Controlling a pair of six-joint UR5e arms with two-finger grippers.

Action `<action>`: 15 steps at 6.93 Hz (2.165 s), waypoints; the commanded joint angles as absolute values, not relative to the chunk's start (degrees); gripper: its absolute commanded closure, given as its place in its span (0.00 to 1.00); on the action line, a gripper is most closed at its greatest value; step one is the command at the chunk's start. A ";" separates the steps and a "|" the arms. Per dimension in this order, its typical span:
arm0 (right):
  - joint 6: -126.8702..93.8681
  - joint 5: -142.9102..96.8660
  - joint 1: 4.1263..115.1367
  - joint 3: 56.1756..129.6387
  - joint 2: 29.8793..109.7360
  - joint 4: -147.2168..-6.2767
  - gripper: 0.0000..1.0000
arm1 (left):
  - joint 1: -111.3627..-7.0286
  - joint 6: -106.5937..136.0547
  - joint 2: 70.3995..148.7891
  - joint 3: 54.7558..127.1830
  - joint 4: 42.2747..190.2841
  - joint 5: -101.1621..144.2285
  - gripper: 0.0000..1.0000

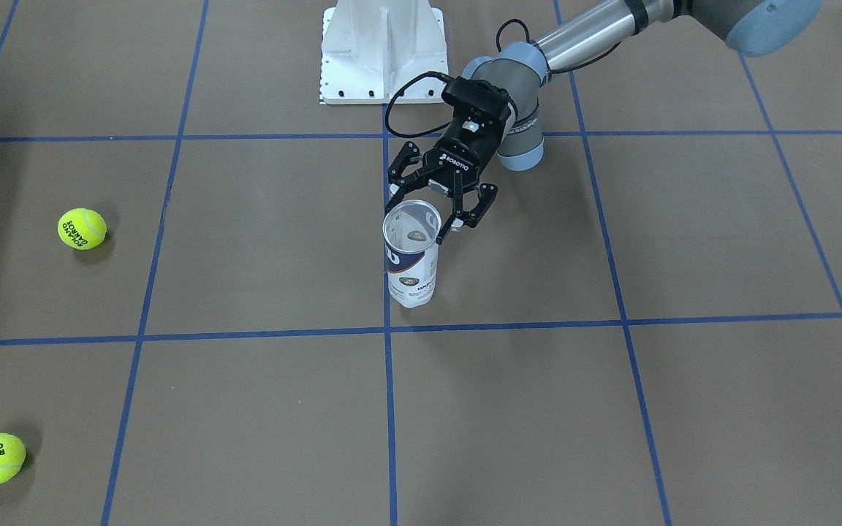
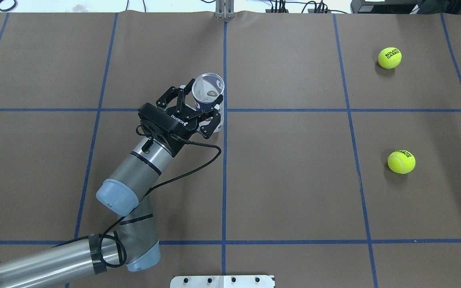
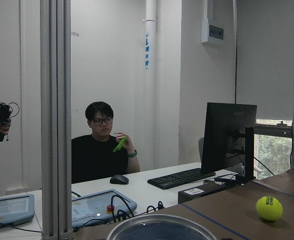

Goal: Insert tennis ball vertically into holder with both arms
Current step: 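Set the can upright on the table and open the left gripper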

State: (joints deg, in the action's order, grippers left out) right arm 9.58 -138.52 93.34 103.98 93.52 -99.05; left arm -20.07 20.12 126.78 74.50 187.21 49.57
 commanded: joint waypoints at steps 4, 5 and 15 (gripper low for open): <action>9.58 -138.52 93.34 103.98 93.43 -99.05 0.00 | -19.78 19.95 127.35 73.30 187.03 49.48 0.01; 9.58 -138.52 93.34 104.06 93.43 -99.05 0.00 | -19.78 19.86 127.18 73.21 187.03 49.57 0.01; 8.53 -138.32 92.29 103.62 91.41 -92.86 0.00 | -23.81 20.74 128.14 94.92 171.56 49.39 0.01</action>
State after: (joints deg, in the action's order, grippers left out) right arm 8.76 -137.24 92.83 103.78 91.92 -96.78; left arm -22.72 20.28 128.31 94.02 172.31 49.44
